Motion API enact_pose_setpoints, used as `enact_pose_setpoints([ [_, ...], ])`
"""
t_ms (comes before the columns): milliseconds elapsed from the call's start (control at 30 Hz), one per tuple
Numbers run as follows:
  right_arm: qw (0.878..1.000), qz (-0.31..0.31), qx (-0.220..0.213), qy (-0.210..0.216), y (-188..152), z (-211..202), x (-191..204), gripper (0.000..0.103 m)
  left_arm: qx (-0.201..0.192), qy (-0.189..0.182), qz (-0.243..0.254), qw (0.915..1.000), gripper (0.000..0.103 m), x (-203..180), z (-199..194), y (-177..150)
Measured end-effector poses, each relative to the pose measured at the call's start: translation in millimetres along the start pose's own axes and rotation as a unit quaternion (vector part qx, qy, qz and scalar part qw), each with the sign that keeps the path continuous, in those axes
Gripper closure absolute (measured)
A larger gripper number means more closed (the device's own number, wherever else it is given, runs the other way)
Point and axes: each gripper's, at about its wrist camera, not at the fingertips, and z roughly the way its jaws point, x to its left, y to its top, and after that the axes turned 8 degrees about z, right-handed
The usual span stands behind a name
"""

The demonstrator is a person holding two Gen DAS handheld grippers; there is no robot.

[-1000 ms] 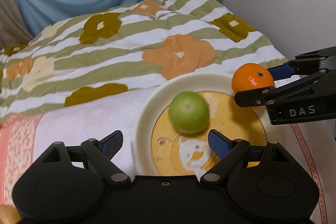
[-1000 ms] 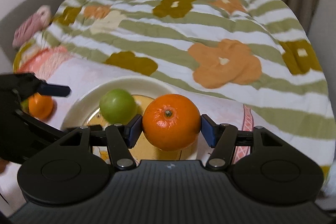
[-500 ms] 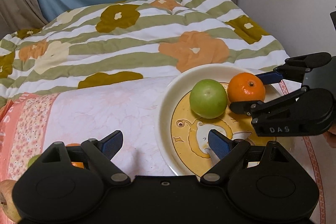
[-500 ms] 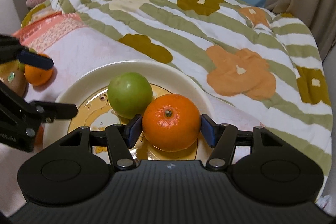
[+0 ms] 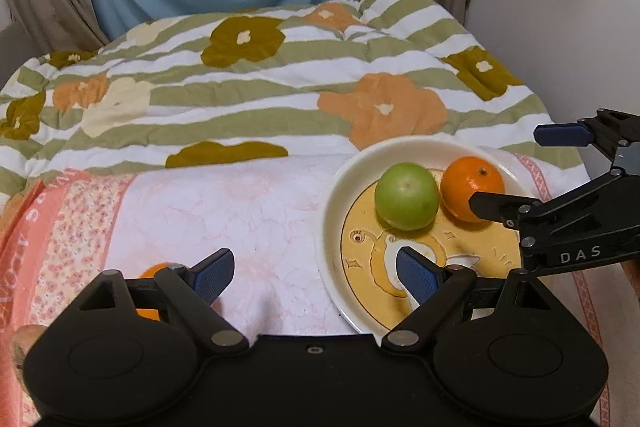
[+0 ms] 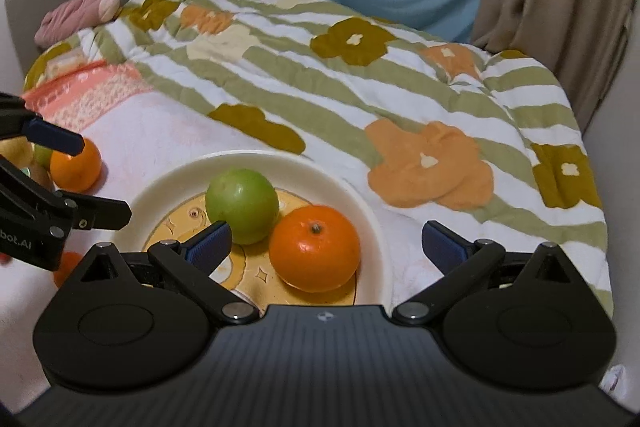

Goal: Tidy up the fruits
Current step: 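Withdraw both grippers from the bowl back over the fruits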

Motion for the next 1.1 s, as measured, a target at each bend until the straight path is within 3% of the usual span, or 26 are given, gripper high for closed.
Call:
enact_pose_setpoints([
  [467,0.995,0.091,-0.019,-0.040,13.1,-93.4,25.2,0.000,-0.064,-0.004,-0.004,0.9979,0.012,15.3,-79.9,-10.4],
  [833,0.983,0.165,-0.015,-0.081,-2.2,-157.1,70.4,0.000,-0.101,-0.004,-0.005,0.9948,0.012,37.3,-134.7,-43.2],
  [1100,0.977,0.183,-0.017,-0.104,-17.4,-192.8,119.4,0.000,-0.114,-0.007,0.006,0.9934,0.012,54.4,-163.6,-77.4],
])
